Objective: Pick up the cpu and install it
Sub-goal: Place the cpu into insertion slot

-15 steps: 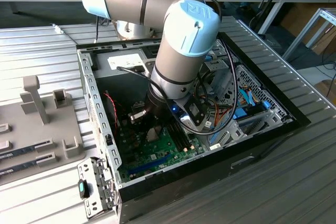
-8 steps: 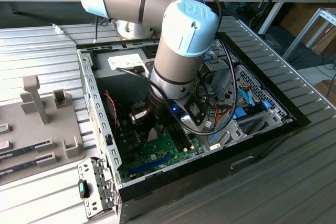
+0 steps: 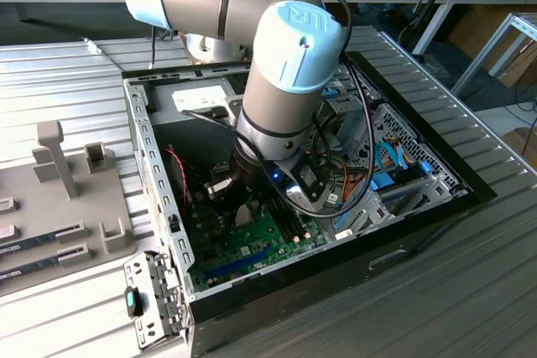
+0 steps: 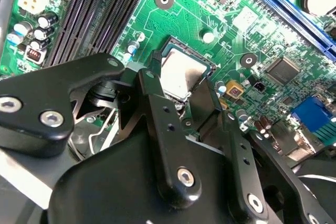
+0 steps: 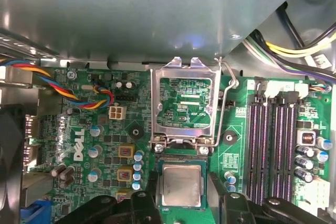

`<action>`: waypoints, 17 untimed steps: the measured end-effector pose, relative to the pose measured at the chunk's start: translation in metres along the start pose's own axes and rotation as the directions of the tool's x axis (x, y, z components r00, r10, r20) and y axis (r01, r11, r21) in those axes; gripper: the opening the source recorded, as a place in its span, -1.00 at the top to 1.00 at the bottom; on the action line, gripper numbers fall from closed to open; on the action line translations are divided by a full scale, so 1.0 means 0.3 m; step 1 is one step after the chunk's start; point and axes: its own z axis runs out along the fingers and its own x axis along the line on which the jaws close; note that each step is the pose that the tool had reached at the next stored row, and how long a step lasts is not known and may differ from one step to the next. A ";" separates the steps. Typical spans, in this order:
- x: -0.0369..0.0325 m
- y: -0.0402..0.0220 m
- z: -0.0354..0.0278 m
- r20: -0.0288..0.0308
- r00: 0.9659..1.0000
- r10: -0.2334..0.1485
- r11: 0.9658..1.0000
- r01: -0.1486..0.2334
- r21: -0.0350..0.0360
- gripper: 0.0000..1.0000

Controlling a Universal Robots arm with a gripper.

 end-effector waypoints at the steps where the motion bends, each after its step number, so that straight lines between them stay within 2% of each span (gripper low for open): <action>1: 0.000 0.000 0.003 0.000 1.000 0.000 1.000 0.000 0.000 0.02; 7: 0.000 0.000 0.006 0.000 1.000 0.000 1.000 0.000 0.000 0.02; 8: 0.000 0.000 0.006 0.000 1.000 0.000 1.000 0.000 0.000 0.04; 9: 0.000 0.000 0.005 0.000 1.000 0.000 1.000 0.000 0.000 0.17; 17: 0.000 -0.001 0.006 0.000 1.000 0.000 1.000 0.000 0.000 0.18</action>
